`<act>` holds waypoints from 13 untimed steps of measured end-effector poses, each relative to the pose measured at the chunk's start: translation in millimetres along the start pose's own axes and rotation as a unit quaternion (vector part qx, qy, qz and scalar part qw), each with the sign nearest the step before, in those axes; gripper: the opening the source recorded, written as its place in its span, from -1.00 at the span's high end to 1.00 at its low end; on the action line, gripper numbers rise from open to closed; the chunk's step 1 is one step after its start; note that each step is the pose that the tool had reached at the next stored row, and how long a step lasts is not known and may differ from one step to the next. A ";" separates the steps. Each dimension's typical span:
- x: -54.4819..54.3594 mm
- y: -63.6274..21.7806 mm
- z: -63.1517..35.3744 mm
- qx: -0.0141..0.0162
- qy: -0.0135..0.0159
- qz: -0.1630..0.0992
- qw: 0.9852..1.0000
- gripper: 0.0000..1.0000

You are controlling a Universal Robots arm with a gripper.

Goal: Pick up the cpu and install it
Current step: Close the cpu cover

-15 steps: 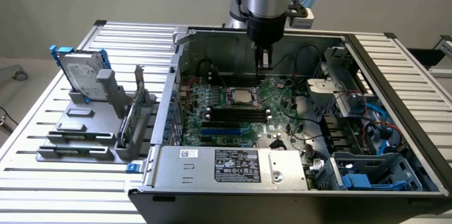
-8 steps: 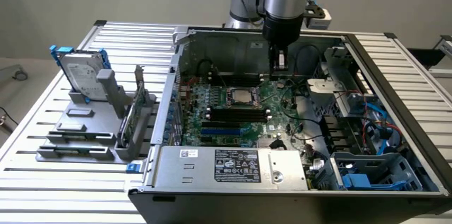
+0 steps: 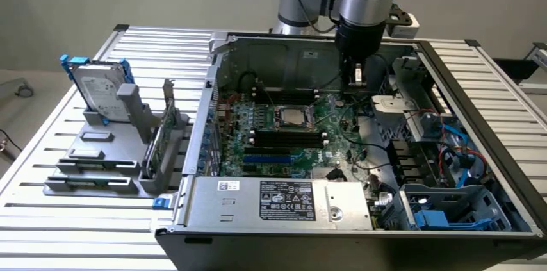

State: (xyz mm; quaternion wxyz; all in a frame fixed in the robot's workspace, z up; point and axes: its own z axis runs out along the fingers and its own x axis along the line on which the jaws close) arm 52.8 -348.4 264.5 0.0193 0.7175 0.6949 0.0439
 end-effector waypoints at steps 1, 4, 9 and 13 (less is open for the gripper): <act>-0.2 0.9 1.8 0.000 0.001 0.000 1.000 0.79; -1.0 1.2 7.3 0.000 0.001 0.000 1.000 0.79; -2.3 0.5 16.2 0.000 0.002 0.000 1.000 0.79; -2.9 0.1 21.8 0.001 0.003 0.000 1.000 0.79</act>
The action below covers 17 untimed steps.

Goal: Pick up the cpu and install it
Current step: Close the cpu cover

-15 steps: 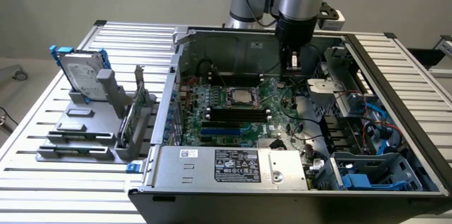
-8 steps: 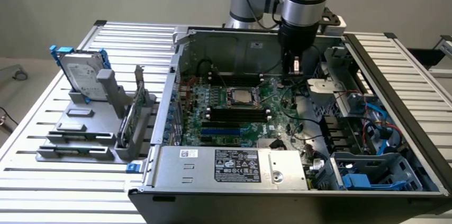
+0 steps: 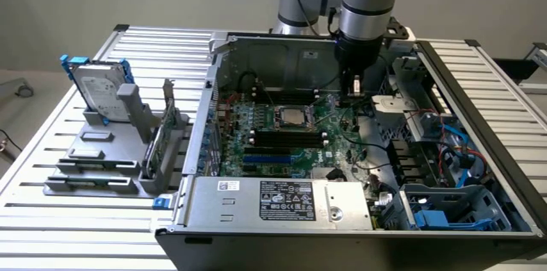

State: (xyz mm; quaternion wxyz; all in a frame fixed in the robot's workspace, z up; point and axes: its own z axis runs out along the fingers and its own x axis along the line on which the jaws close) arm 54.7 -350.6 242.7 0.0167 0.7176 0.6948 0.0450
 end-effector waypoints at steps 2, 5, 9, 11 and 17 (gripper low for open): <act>-0.1 -0.1 0.3 0.010 0.000 0.000 1.000 0.79; -0.1 -0.1 0.4 0.037 -0.001 0.001 0.999 0.79; -0.5 0.1 -2.0 0.050 -0.002 0.002 0.999 0.79; -1.2 -0.5 -3.6 0.052 -0.002 0.002 0.999 0.79; -3.7 -5.9 -6.4 0.058 -0.002 0.002 0.998 0.79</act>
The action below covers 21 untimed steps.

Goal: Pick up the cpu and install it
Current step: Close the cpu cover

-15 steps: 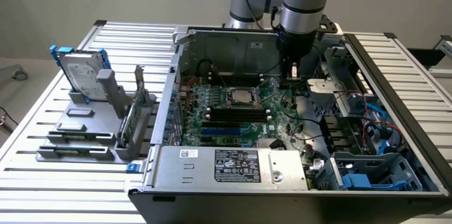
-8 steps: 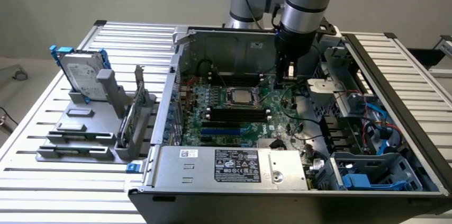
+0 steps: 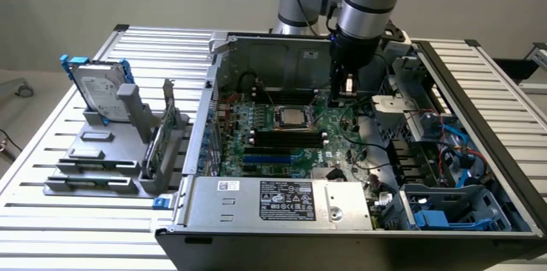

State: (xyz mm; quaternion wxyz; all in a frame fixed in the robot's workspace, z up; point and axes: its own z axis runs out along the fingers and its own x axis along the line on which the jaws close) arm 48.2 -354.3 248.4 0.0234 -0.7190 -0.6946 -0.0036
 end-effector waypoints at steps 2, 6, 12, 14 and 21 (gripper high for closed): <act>-0.9 -2.1 -0.7 0.002 0.000 0.000 1.000 0.79; -2.8 -6.2 -2.5 0.004 0.000 0.000 1.000 0.79; -5.7 -13.1 -5.3 0.008 0.000 0.000 1.000 0.79; -6.6 -16.0 -6.3 0.010 0.000 0.000 1.000 0.79; -8.4 -26.5 -7.3 0.020 -0.001 0.001 1.000 0.79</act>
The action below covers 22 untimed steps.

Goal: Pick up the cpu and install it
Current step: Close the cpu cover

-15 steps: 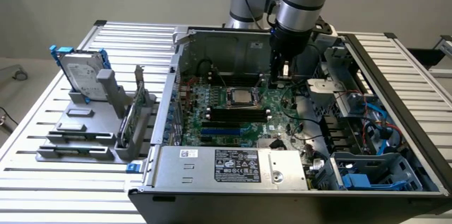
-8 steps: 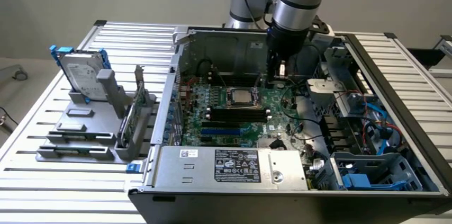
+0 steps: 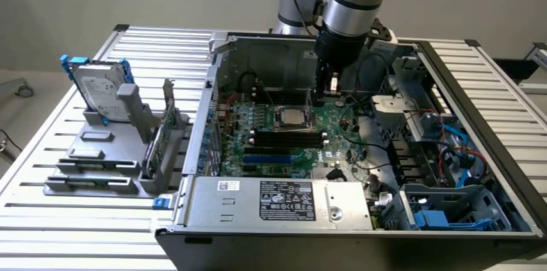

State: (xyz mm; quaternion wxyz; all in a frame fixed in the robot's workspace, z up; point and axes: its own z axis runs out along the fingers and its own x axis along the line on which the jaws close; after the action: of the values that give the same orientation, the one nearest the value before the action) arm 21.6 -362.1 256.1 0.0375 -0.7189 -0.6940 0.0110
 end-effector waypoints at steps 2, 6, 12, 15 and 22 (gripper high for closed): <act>-0.2 -3.4 0.3 0.002 0.000 0.000 1.000 0.79; -0.7 -13.0 1.1 0.005 0.000 0.000 1.000 0.79; -1.5 -32.0 4.4 0.011 0.001 0.000 1.000 0.79; -1.8 -38.9 6.5 0.015 0.001 0.001 1.000 0.79; 0.0 -39.9 9.0 0.049 0.000 0.001 0.999 0.79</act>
State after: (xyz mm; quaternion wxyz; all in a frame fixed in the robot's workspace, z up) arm -18.8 -360.4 249.9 0.0721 -0.7171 -0.6917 0.0450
